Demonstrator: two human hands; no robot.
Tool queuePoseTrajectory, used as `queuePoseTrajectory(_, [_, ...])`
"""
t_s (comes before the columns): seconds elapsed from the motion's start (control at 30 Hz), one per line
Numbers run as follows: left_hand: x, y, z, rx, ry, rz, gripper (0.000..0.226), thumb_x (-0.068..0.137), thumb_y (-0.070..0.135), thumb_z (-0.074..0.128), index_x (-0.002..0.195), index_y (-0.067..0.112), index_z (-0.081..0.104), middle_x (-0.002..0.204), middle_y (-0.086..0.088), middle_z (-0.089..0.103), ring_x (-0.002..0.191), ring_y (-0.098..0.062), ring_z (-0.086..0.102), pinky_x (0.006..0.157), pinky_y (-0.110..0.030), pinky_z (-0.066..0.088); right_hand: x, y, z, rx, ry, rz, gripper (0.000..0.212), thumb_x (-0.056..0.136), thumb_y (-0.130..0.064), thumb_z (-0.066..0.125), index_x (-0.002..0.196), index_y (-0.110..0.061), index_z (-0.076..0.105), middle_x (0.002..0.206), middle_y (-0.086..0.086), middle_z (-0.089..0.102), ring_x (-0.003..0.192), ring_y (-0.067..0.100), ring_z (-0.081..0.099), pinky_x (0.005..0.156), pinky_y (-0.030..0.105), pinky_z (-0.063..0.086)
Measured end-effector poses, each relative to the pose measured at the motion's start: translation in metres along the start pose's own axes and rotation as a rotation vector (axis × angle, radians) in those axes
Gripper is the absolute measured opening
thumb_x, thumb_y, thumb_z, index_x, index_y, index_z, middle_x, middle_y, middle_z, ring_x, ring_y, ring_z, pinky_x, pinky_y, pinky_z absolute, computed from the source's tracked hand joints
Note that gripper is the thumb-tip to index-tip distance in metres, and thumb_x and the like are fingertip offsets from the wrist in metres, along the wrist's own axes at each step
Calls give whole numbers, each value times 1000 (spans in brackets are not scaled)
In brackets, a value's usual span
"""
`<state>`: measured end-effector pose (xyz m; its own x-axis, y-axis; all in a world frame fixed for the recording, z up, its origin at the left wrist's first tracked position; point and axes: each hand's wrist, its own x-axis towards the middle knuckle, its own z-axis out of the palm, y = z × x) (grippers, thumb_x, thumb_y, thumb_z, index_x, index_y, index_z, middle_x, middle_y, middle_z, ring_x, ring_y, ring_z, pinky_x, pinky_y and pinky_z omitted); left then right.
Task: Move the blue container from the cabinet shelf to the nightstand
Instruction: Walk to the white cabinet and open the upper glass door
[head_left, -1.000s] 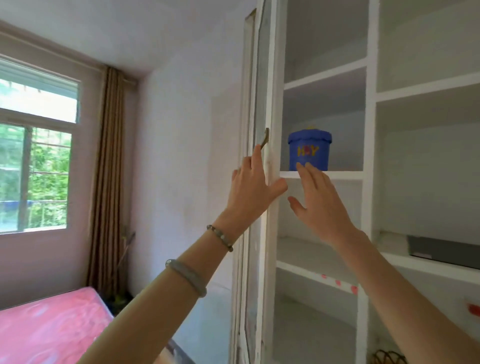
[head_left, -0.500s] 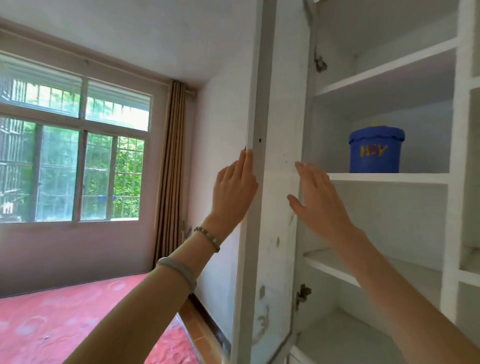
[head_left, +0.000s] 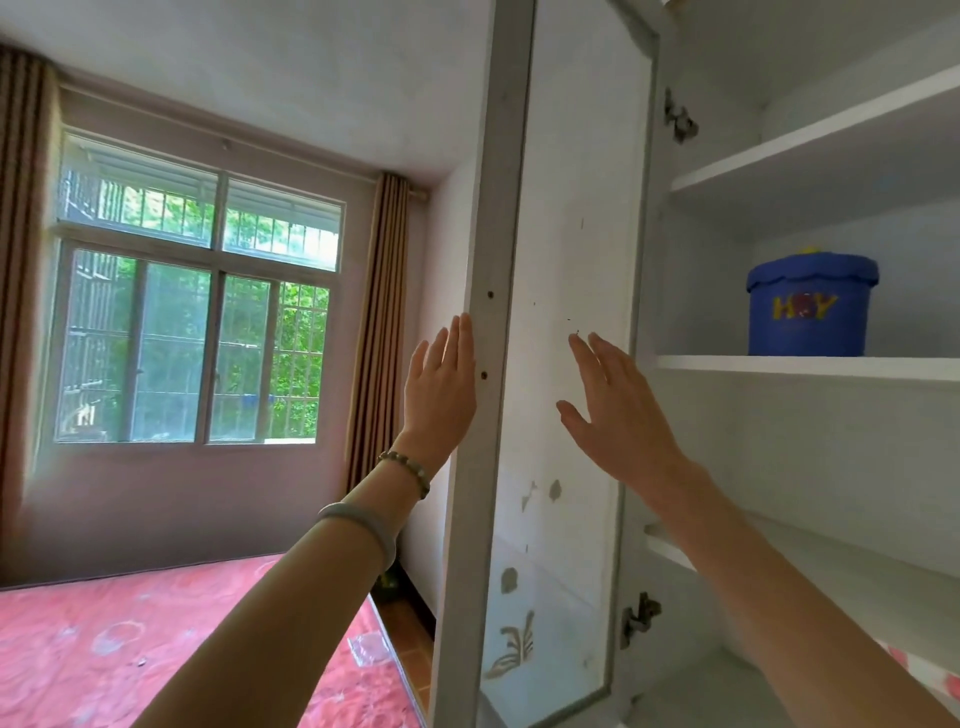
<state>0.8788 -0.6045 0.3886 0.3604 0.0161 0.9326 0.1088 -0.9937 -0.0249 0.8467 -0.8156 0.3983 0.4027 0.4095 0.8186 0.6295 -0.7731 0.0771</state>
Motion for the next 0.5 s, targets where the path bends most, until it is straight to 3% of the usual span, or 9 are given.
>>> queuePoseTrajectory(0.27, [4, -10, 14, 9, 18, -3, 54, 96, 12, 33, 145, 4, 10, 152, -15, 23, 141, -27, 19, 115, -45, 21, 6, 6, 17, -5, -33, -5, 64, 95, -34, 41, 146, -16, 5, 156, 9, 7, 144, 25, 8, 115, 34, 7])
queuePoseTrajectory(0.4, [3, -2, 12, 38, 42, -34, 54, 97, 26, 27, 145, 5, 13, 153, -15, 19, 142, -27, 15, 115, -48, 17, 7, 12, 21, -12, -28, -4, 64, 95, -35, 41, 146, -16, 6, 156, 10, 8, 144, 25, 9, 115, 35, 7])
queuePoseTrajectory(0.5, [-1, 14, 10, 52, 58, 40, 62, 97, 43, 22, 146, 6, 12, 154, -14, 16, 142, -26, 12, 115, -49, 15, 5, 18, 18, -19, -20, 11, 64, 95, -34, 42, 146, -15, 6, 156, 10, 8, 143, 25, 9, 115, 35, 8])
